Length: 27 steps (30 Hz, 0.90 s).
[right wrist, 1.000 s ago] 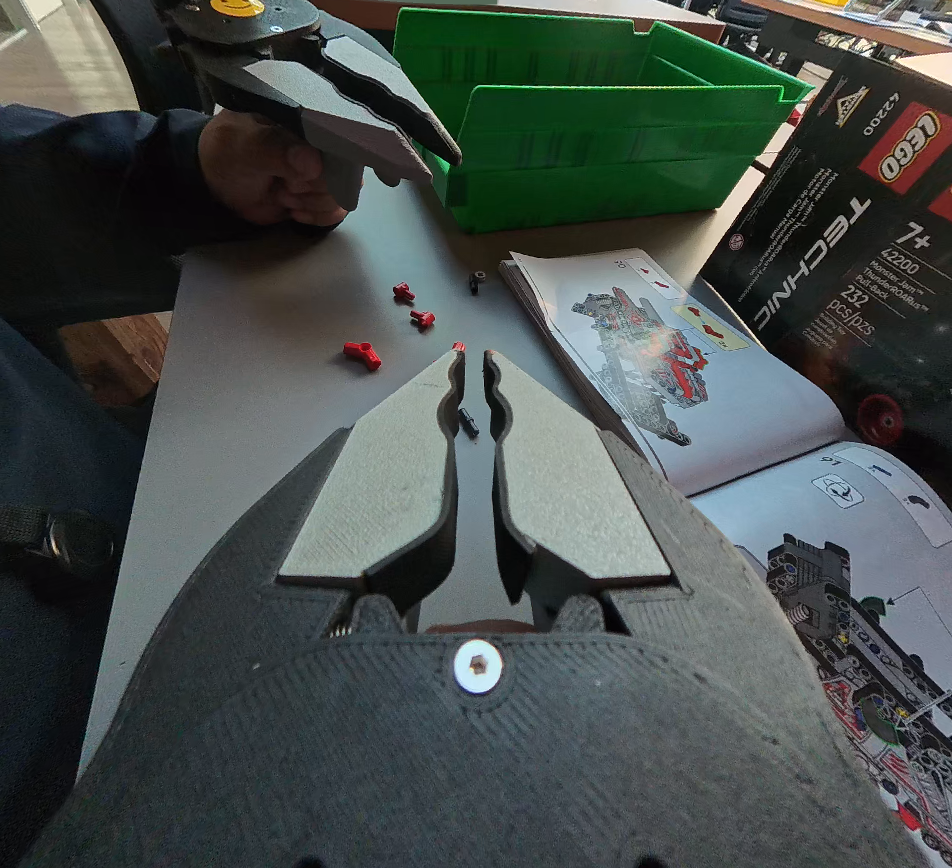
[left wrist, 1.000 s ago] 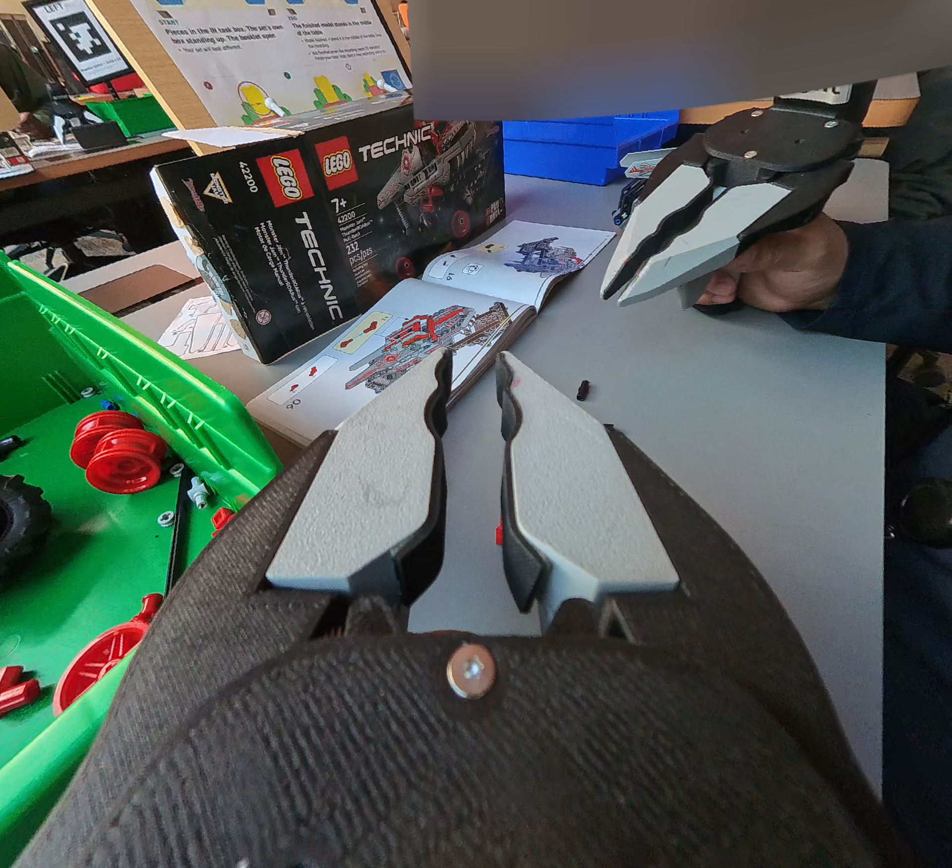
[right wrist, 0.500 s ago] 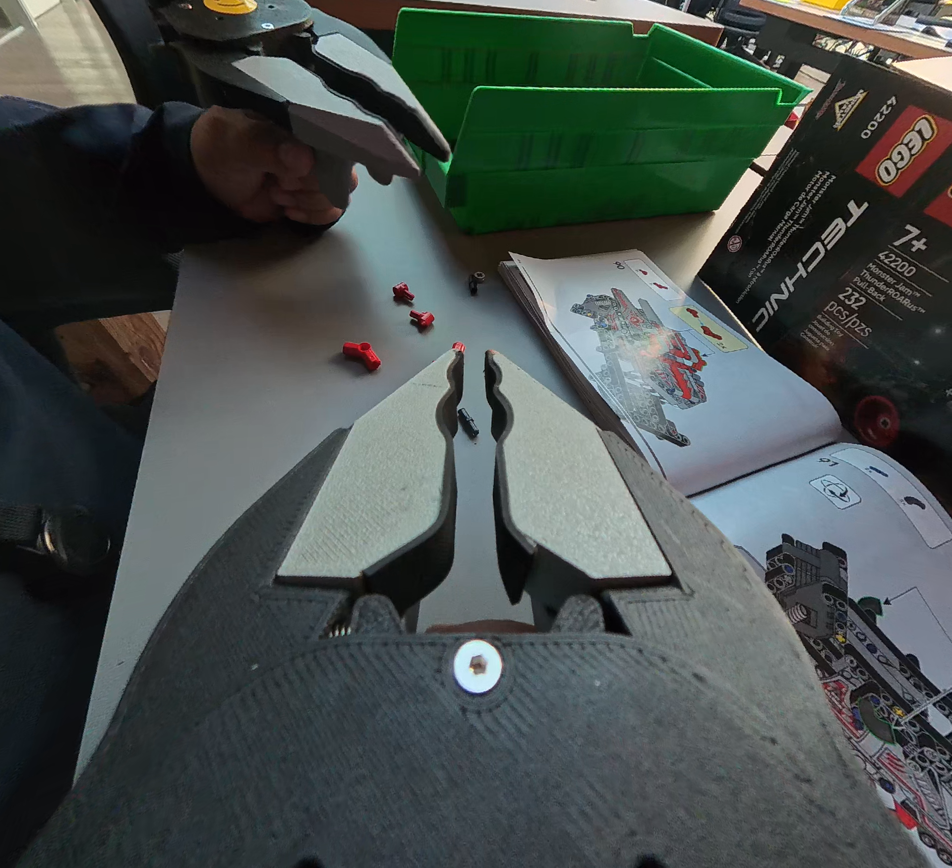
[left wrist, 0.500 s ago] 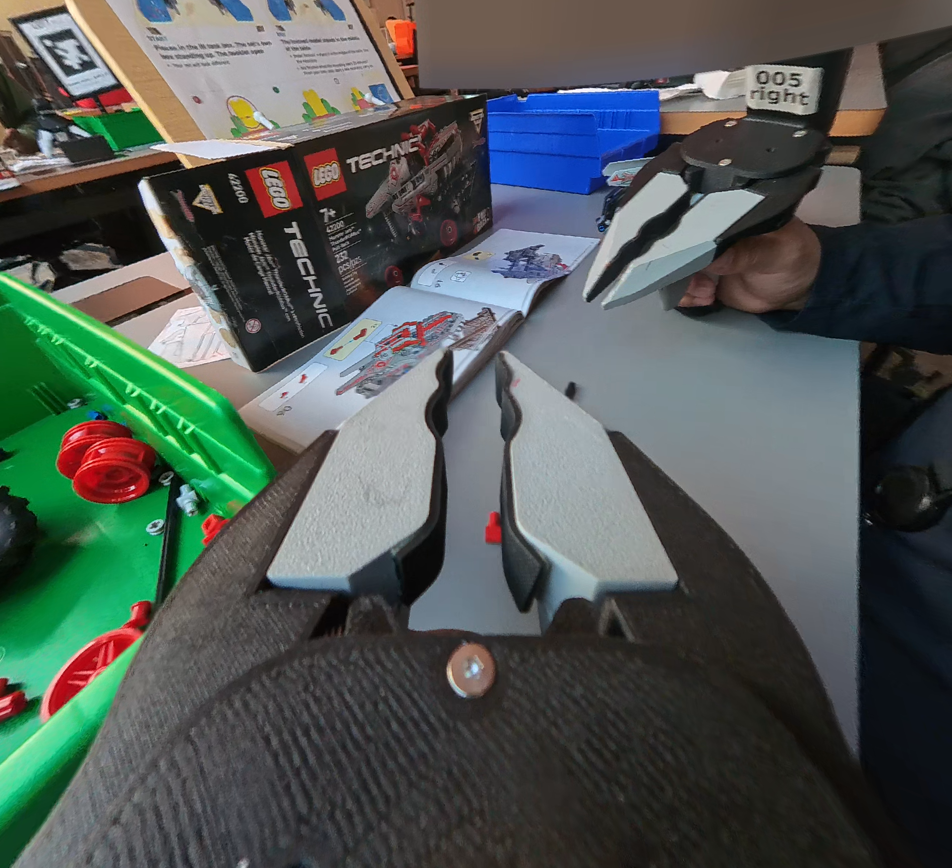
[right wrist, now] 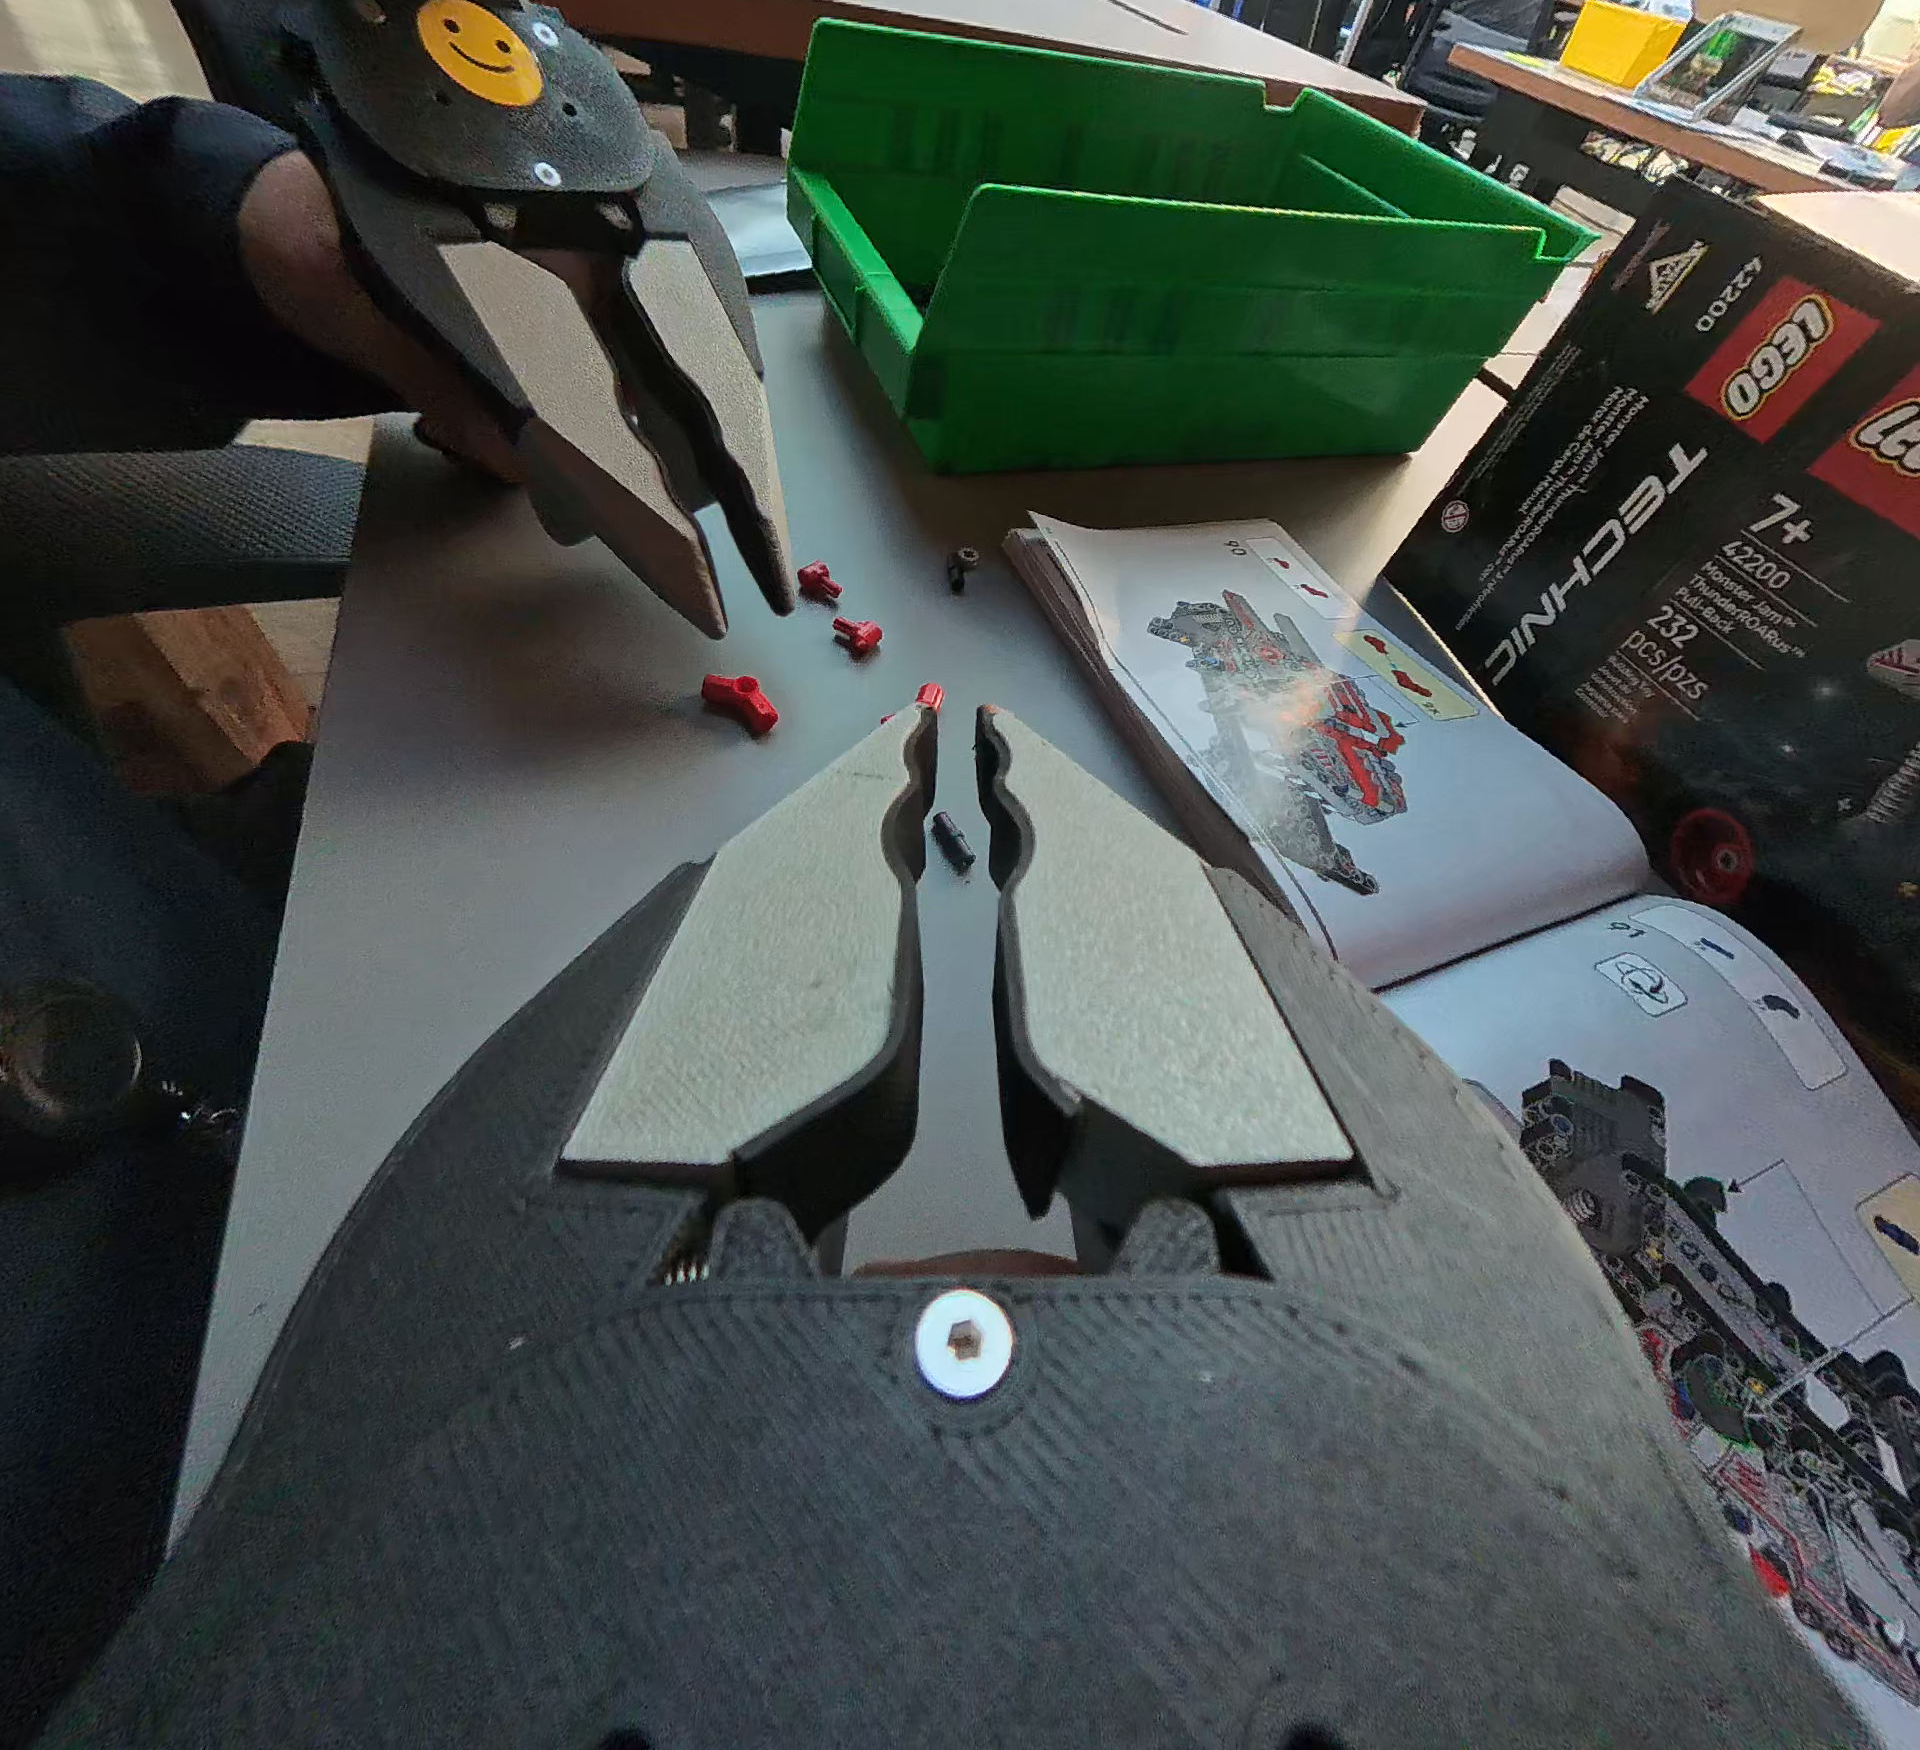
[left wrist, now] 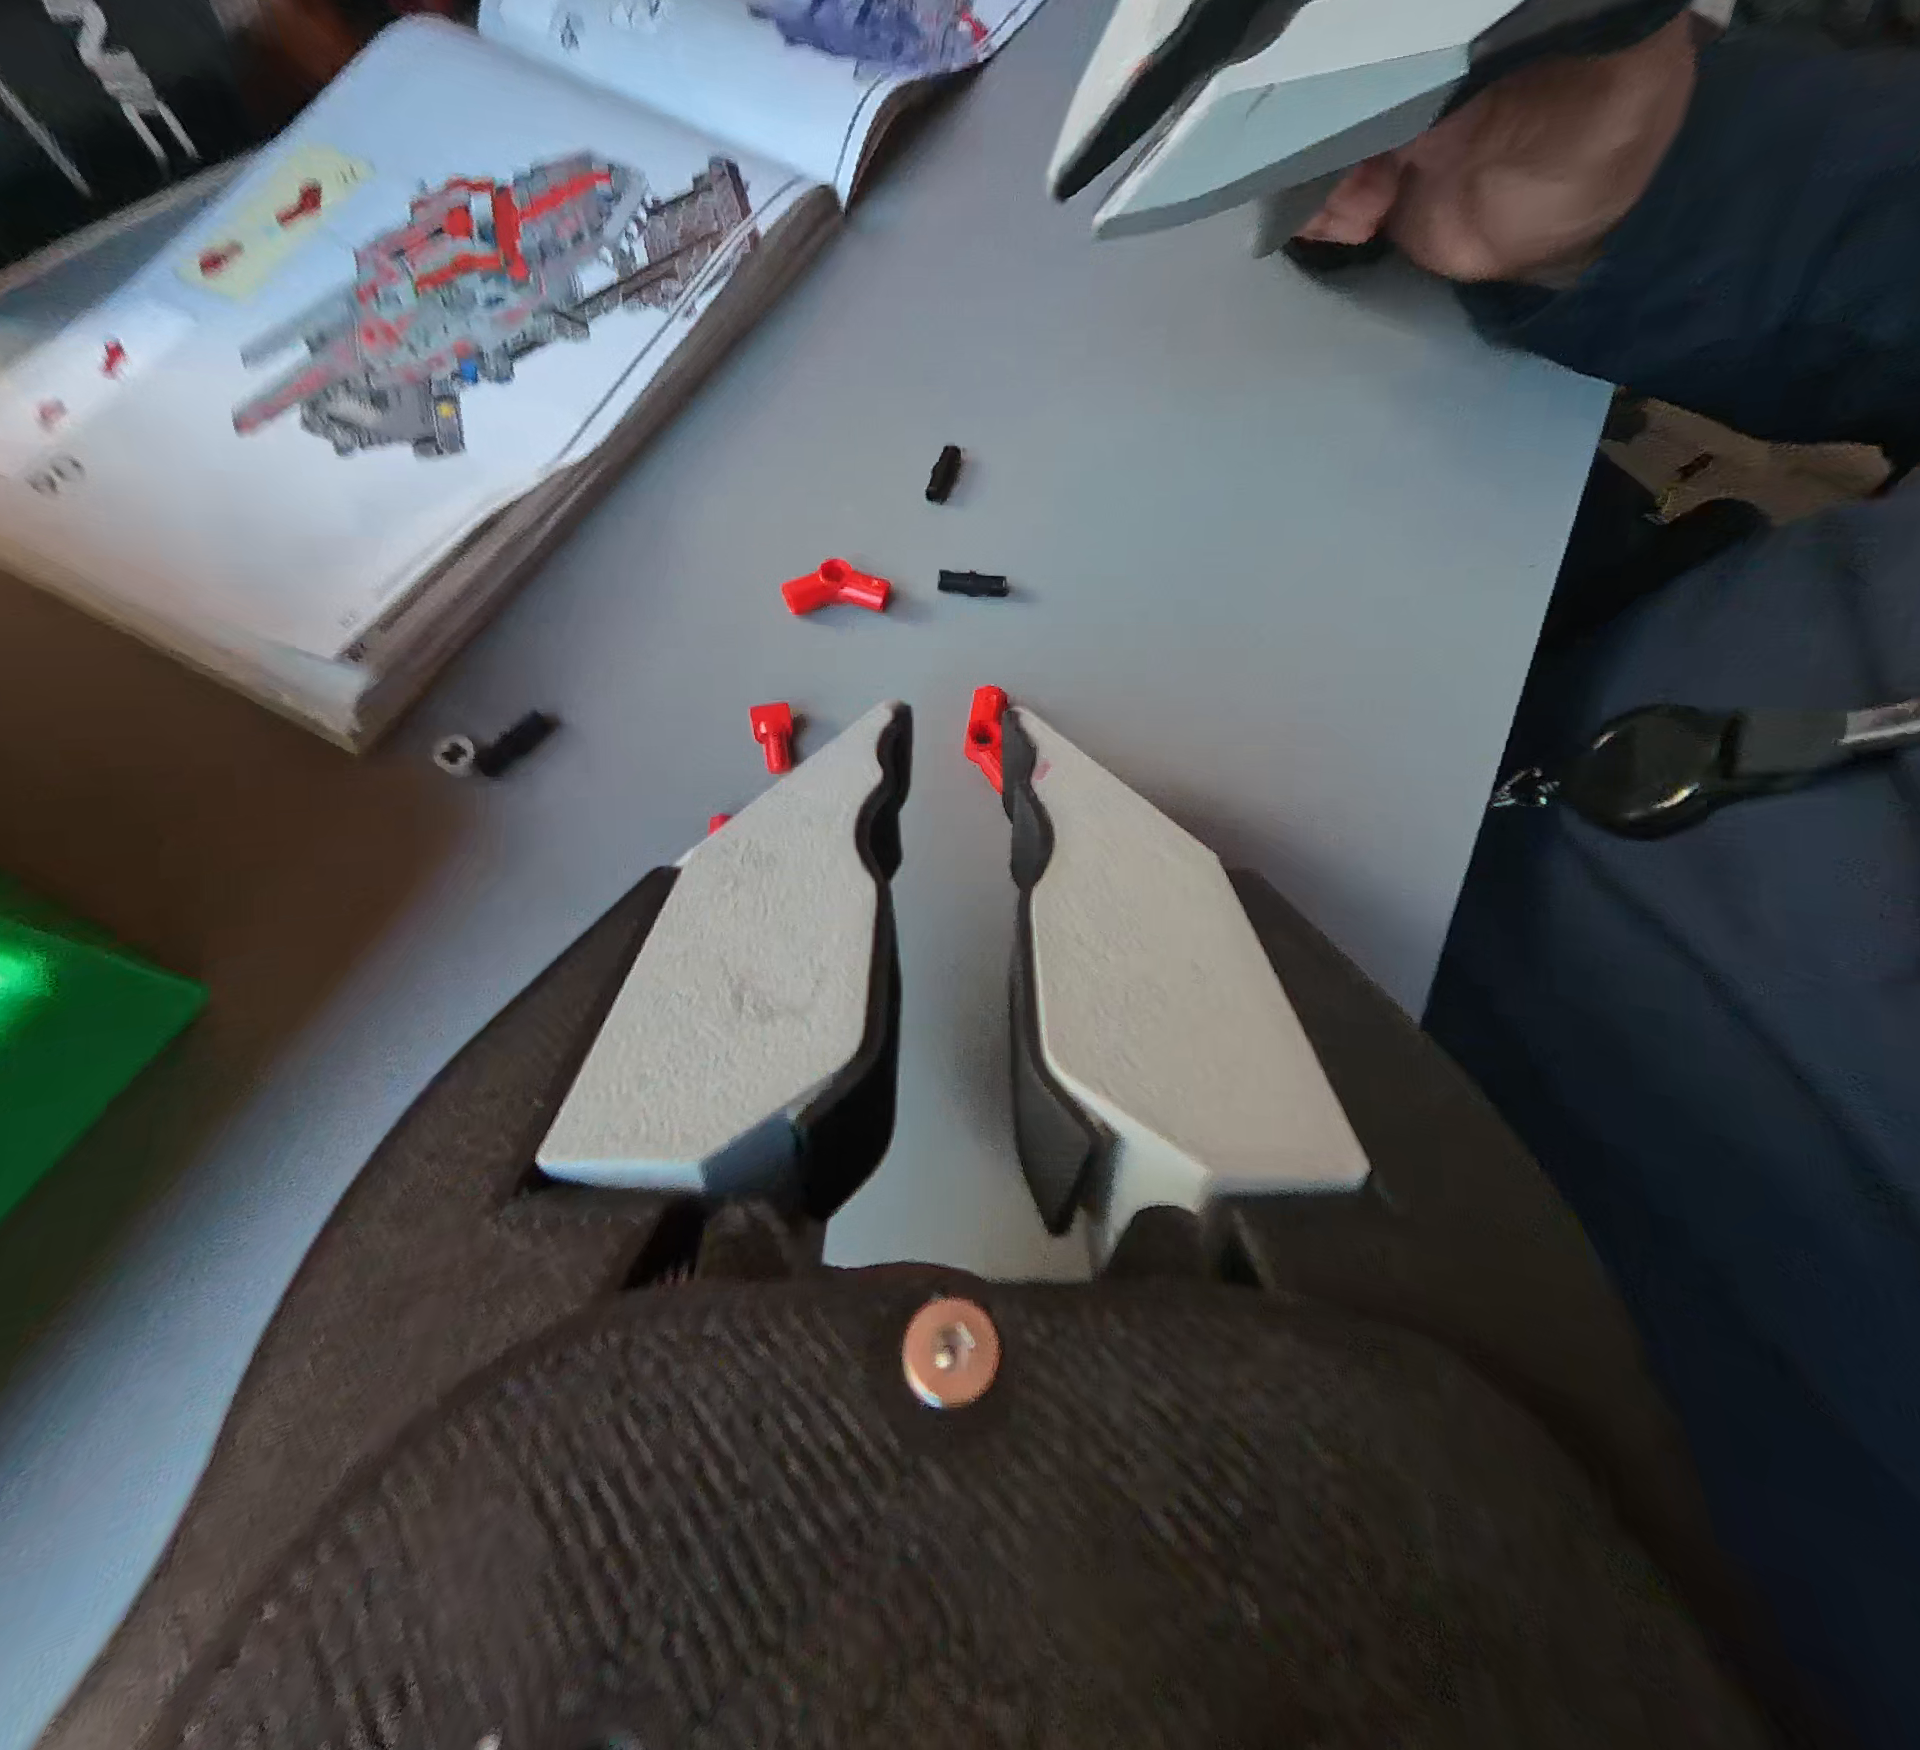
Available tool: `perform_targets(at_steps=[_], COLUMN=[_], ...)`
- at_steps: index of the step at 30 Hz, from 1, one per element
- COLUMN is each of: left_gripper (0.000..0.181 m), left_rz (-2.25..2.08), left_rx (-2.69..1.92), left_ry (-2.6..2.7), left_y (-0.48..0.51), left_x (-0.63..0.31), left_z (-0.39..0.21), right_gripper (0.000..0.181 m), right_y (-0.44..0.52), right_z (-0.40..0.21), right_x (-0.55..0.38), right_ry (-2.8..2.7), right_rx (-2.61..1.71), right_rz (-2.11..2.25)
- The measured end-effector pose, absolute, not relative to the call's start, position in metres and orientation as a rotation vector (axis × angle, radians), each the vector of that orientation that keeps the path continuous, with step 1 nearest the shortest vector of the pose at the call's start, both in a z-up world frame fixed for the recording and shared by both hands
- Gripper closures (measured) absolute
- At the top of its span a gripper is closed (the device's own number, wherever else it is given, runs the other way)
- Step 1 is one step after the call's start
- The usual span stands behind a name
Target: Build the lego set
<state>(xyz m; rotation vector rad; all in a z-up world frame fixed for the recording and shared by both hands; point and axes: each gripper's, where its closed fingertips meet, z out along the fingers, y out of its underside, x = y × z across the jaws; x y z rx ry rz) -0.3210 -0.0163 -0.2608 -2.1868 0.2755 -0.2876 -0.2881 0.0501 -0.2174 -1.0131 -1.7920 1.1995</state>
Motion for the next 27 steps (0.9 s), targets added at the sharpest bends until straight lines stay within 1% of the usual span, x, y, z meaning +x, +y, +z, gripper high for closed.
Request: perform_targets(at_steps=[7,11,13,20,23,25,27], left_gripper=[0.16,0.168,0.176,0.176,0.176,0.176,0.177], left_rz=[-0.39,-0.362,-0.335,-0.269,-0.253,-0.251,-0.214], left_rx=[-2.279,-2.331,-2.337,-2.33,-2.27,-2.23,-2.175], left_ry=[0.17,0.152,0.164,0.237,0.28,0.291,0.332], left_y=[-0.02,-0.019,-0.018,-0.015,-0.01,-0.008,-0.006], left_x=[-0.309,-0.308,-0.309,-0.311,-0.306,-0.304,-0.302], left_z=[-0.273,-0.281,-0.282,-0.282,-0.273,-0.268,-0.26], right_gripper=[0.177,0.177,0.177,0.167,0.165,0.161,0.171], right_y=[0.049,0.047,0.045,0.018,0.004,-0.004,-0.01], right_z=[-0.217,-0.218,-0.219,-0.243,-0.249,-0.251,-0.255], right_x=[-0.283,-0.283,-0.283,-0.284,-0.289,-0.291,-0.292], right_ry=[-1.786,-1.798,-1.815,-2.043,-2.094,-2.132,-2.184], right_rx=[-1.001,-0.996,-0.988,-1.02,-1.023,-1.055,-1.095], right_rz=[1.188,1.184,1.18,1.184,1.166,1.195,1.248])
